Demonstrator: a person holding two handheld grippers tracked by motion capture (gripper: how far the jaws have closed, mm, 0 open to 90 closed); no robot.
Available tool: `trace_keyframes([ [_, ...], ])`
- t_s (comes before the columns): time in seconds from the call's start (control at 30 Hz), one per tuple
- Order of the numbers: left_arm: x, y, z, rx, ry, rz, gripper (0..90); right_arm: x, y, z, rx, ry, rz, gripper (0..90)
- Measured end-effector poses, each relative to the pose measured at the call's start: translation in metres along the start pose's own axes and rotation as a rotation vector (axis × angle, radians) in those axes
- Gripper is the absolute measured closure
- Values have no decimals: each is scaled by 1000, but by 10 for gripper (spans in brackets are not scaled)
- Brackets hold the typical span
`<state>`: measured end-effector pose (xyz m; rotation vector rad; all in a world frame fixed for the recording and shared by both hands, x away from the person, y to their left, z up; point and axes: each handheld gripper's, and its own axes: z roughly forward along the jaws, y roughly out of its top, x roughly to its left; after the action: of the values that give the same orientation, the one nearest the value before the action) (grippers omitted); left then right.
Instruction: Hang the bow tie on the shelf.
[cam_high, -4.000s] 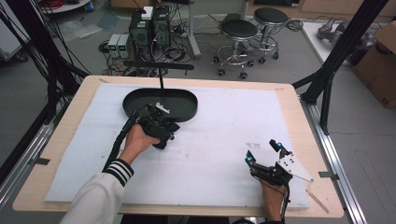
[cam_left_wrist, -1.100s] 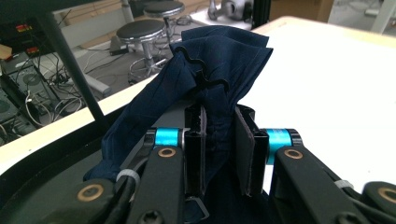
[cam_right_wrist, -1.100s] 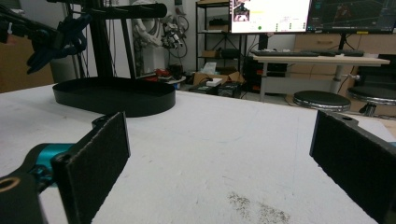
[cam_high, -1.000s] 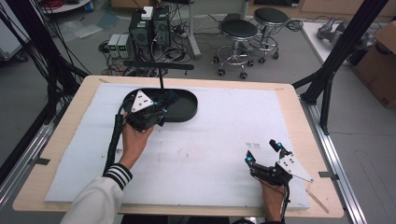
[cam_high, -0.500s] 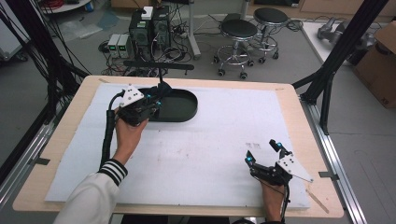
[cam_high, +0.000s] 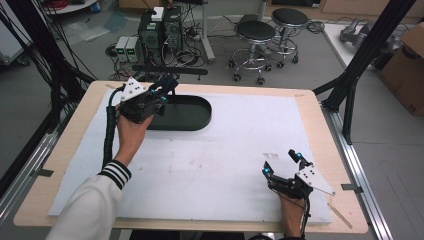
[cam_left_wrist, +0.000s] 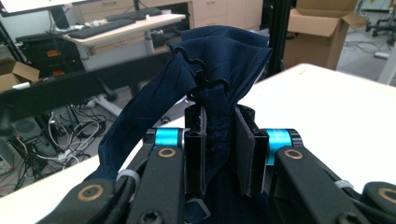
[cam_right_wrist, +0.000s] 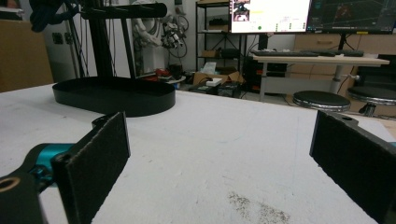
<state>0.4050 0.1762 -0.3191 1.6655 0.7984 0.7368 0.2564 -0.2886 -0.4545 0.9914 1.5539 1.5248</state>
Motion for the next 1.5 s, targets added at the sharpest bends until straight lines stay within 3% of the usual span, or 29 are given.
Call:
trace_keyframes([
  [0.07,4,2,-1,-12,1,-22,752,0,0,0,0,-1,1,39],
  [0.3,16,5,2,-15,16,-24,752,-1,0,0,0,0,-1,39],
  [0.43,27,18,6,-46,10,-53,752,-1,0,1,0,0,-2,39],
  [0.83,35,30,23,-55,9,-59,752,-1,0,1,-2,1,-4,39],
  [1.2,38,25,42,-54,-1,-90,752,-1,0,1,8,3,6,39],
  [1.5,34,17,55,-23,-12,-73,752,-1,0,1,5,1,0,39],
])
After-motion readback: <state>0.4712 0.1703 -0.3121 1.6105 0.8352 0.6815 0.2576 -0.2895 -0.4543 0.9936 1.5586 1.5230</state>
